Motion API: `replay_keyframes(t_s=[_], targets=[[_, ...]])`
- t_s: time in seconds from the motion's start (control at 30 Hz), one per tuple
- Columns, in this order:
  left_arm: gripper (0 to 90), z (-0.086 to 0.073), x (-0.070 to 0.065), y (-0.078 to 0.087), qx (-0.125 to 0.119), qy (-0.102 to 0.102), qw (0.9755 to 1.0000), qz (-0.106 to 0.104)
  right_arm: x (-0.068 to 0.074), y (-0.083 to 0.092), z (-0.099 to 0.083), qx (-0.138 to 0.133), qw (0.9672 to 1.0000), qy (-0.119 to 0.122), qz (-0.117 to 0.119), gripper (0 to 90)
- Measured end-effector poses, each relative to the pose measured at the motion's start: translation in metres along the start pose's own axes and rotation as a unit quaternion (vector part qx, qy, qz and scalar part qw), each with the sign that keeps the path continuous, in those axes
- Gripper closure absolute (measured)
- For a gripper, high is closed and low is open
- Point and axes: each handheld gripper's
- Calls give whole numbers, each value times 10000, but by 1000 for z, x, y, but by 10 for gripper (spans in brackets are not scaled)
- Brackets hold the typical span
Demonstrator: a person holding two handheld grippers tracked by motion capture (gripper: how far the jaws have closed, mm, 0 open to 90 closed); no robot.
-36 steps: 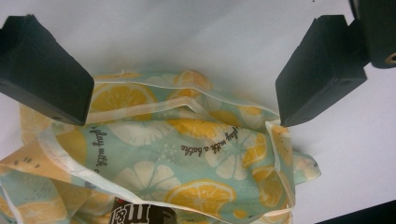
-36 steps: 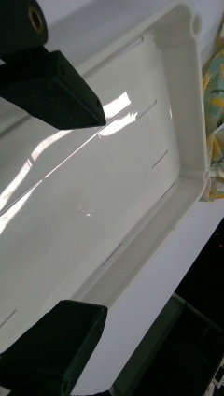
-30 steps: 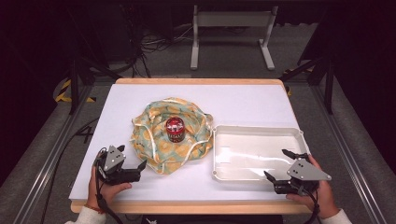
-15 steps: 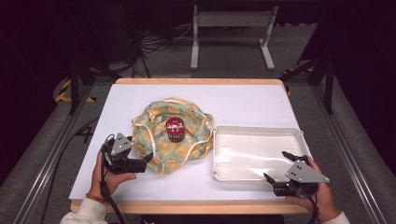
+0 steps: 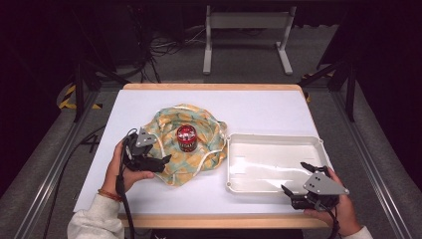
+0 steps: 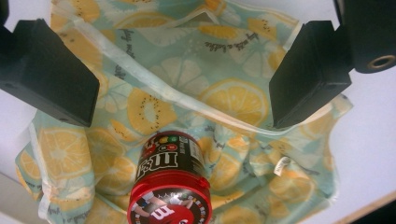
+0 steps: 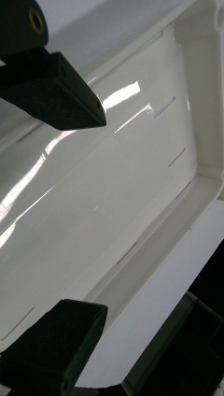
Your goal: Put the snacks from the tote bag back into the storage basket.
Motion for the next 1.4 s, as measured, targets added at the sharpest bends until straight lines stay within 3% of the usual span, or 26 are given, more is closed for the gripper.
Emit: replay_keyframes(t_s=[0.2,0.37,0.47,0.6,0.8,0.9,1.17,1.4], targets=[[103,18,0,-6,290,-157,9994,-60,2,-1,1,77,9999,89,26,95],[104,30,-1,-9,368,-187,9990,-155,1,-2,1,78,10000,58,20,96],[103,49,-1,-17,703,-409,9964,-252,1,-2,1,83,9999,92,32,96],[96,61,0,-25,921,-571,9938,-249,2,-2,1,85,9999,88,53,95],[84,77,2,-40,1209,-512,9901,-491,1,-2,1,109,9999,80,44,98],[87,85,4,-51,1446,-545,9865,-551,1,-1,0,114,9999,66,11,98],[128,94,3,-72,1656,-444,9820,-795,0,1,-1,114,9999,38,-50,99],[140,97,6,-89,1851,-372,9792,-739,-1,2,-2,114,9999,24,-52,99]])
Point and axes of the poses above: each handheld gripper's, and its own axes: y roughly backward along the jaws, z roughly out of its top, x roughly to its left, and after that the axes turned 2 degrees about -y, right-handed
